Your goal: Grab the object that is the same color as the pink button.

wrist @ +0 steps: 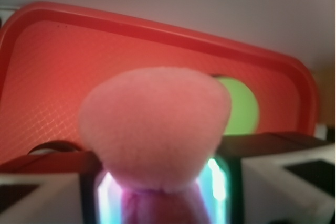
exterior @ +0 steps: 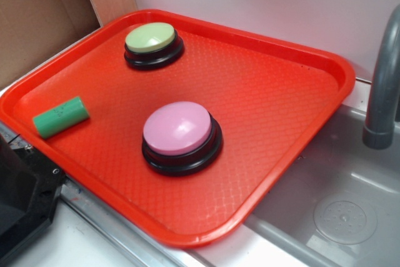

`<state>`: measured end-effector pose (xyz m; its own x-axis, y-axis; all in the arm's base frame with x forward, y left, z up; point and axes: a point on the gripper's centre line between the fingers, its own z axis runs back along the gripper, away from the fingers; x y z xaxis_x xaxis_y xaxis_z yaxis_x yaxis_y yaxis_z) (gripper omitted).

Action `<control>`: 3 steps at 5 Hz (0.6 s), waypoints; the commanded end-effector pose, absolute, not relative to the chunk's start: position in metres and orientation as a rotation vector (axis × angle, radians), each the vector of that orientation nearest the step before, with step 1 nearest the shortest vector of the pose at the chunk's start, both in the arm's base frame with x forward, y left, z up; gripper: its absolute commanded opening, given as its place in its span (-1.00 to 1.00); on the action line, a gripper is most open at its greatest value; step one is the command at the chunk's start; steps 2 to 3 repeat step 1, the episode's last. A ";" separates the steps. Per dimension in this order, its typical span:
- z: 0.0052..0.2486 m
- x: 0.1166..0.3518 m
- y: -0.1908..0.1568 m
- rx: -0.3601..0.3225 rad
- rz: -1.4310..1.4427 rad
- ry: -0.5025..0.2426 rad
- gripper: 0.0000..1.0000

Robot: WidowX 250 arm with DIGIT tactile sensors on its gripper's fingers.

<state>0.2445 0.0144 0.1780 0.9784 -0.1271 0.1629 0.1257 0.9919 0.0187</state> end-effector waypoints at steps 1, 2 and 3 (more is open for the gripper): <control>0.198 0.212 0.005 0.007 0.005 -0.187 -1.00; 0.198 0.212 0.005 0.007 0.005 -0.187 -1.00; 0.198 0.212 0.005 0.007 0.005 -0.187 -1.00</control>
